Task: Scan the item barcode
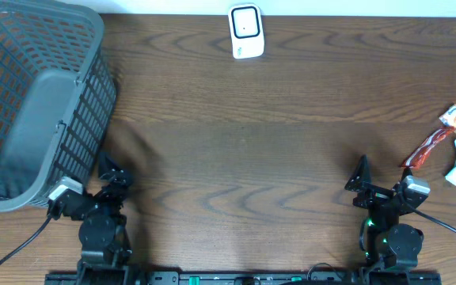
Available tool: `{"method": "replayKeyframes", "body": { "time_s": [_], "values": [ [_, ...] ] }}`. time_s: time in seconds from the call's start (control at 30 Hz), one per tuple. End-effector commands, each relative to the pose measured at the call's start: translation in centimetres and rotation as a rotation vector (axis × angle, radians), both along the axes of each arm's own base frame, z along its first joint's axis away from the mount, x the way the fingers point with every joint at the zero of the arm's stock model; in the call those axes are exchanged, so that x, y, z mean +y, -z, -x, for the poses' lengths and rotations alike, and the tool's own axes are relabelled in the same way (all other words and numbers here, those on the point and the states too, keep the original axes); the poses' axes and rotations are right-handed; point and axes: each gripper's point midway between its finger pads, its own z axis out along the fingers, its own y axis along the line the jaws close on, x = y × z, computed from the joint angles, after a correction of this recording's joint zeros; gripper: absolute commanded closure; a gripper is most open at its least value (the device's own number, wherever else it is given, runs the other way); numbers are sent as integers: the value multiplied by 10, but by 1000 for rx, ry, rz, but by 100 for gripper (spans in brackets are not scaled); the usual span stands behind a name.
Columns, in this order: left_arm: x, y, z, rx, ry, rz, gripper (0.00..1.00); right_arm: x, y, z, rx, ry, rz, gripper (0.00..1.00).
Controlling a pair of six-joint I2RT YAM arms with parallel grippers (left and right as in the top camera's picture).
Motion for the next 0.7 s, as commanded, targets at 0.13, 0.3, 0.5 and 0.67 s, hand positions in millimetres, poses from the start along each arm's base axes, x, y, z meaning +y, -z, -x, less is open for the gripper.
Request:
{"method": "replayKeyframes", "body": {
  "time_s": [0.13,0.3,0.5,0.67],
  "values": [
    [-19,-2,-7,-20,159,-206,7,-2,0,1,-4,9,-13,1],
    [-27,8,-7,4,216,-300,7,-2,0,1,-4,9,-13,1],
    [-34,38,-6,131,283,-332,7,-2,0,1,-4,9,-13,1],
    [-36,39,-7,144,301,-379,7,-2,0,1,-4,9,-13,1]
  ]
}}
